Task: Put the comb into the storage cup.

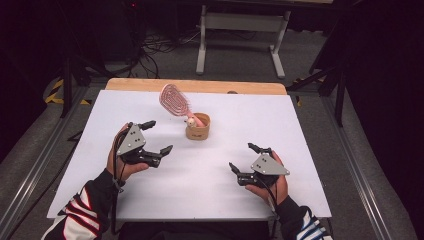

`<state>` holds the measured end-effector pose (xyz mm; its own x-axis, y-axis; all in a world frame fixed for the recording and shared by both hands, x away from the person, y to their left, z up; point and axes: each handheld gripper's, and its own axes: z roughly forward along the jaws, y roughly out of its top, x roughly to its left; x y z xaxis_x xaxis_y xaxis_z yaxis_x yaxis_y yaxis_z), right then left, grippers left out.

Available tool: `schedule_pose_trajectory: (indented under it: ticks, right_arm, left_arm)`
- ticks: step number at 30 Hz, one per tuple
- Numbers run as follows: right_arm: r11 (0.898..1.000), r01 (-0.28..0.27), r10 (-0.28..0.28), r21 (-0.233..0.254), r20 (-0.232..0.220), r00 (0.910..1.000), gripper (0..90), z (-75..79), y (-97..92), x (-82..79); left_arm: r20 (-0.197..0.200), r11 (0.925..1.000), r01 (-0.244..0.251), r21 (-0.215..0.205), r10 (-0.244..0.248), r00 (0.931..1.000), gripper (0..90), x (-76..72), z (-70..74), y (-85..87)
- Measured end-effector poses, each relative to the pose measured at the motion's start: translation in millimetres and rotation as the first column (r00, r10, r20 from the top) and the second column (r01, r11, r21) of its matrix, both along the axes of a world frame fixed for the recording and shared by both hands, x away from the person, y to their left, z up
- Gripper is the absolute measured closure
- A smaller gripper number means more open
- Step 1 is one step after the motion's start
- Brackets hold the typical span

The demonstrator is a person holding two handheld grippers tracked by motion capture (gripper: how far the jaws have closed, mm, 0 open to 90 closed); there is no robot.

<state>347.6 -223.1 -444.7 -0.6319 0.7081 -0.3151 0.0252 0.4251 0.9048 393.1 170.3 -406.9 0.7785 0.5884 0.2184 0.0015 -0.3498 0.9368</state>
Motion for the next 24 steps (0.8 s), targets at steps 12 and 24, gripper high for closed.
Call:
schedule_pose_trajectory:
  ticks: [12,24]
  right_arm:
    - [1.000,0.008,-0.008,-0.005,0.002,1.0000,13.4,0.0,-3.4,-6.9]
    - [1.000,0.014,-0.014,-0.004,0.011,0.9998,13.4,1.5,-6.6,-10.6]
  left_arm:
    - [-0.004,0.9997,0.021,0.012,-0.021,0.9998,6.8,-7.8,-3.4,6.1]
    - [0.010,0.9993,0.024,0.030,-0.024,0.9996,6.8,-19.6,-3.1,10.1]
